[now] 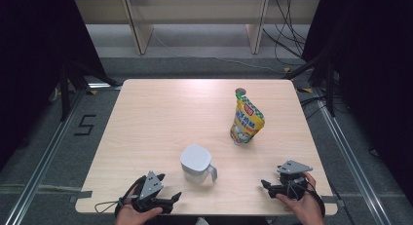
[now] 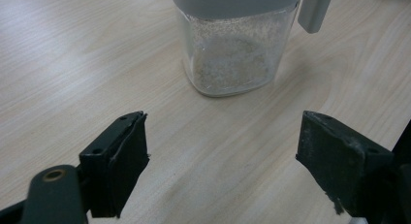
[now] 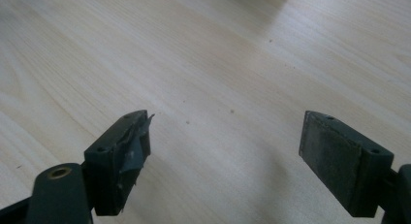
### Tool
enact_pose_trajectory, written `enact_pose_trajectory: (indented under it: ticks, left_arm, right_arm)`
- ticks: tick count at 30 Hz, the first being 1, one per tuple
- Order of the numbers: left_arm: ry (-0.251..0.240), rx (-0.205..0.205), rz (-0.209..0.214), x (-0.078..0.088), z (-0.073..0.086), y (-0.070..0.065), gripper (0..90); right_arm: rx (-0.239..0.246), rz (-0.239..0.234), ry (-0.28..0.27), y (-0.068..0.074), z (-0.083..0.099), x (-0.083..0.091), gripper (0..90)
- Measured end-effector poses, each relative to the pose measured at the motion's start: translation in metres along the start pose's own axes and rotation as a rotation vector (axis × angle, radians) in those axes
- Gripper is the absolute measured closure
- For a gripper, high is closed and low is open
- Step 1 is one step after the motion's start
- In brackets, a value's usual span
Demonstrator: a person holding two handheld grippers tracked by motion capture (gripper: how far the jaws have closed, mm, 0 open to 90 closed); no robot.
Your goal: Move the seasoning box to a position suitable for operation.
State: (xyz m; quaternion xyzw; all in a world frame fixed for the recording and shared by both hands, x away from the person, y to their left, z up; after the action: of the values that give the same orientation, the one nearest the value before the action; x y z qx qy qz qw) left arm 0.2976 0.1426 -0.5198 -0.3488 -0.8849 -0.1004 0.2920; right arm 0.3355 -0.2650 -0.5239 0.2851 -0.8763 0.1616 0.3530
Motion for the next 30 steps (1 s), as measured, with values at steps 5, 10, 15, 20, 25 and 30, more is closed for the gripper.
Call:
enact_pose_trajectory:
  ticks: [5, 10, 15, 20, 25, 30]
  left_arm:
    - [-0.021, 0.023, 0.008, -0.001, 0.000, -0.004, 19.4]
    - [-0.032, 0.023, 0.054, 0.002, -0.001, -0.010, 26.8]
    - [-0.038, 0.020, 0.112, 0.003, -0.007, -0.022, 37.9]
    - [-0.058, -0.021, 0.142, -0.003, -0.015, -0.043, 56.1]
    - [-0.074, -0.074, 0.159, -0.017, -0.029, -0.060, 65.9]
    - [-0.065, -0.063, 0.142, -0.042, -0.038, -0.073, 71.3]
  right_arm:
    - [0.041, 0.007, -0.016, -0.005, -0.001, 0.001, 19.4]
    - [0.026, 0.014, -0.035, -0.007, -0.002, 0.003, 18.4]
    - [0.023, 0.005, -0.028, -0.007, -0.002, 0.003, 18.4]
    - [-0.001, 0.001, -0.019, -0.004, -0.002, 0.003, 18.7]
    - [0.000, -0.001, -0.018, -0.005, -0.002, 0.002, 18.9]
    - [0.015, -0.004, -0.027, -0.004, -0.003, 0.001, 19.2]
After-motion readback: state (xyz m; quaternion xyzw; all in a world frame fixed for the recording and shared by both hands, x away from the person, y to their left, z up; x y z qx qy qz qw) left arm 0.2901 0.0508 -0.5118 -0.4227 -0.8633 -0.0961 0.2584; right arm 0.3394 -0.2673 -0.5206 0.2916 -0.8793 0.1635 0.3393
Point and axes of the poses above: each handheld gripper's, and its own axes: x roughly backward along the jaws, z roughly out of its underside, y roughly to its left, the point moved 3 cm from there along -x, roughly forward along the jaws, and after that the axes turned 3 degrees about x, right-handed, at the moved point
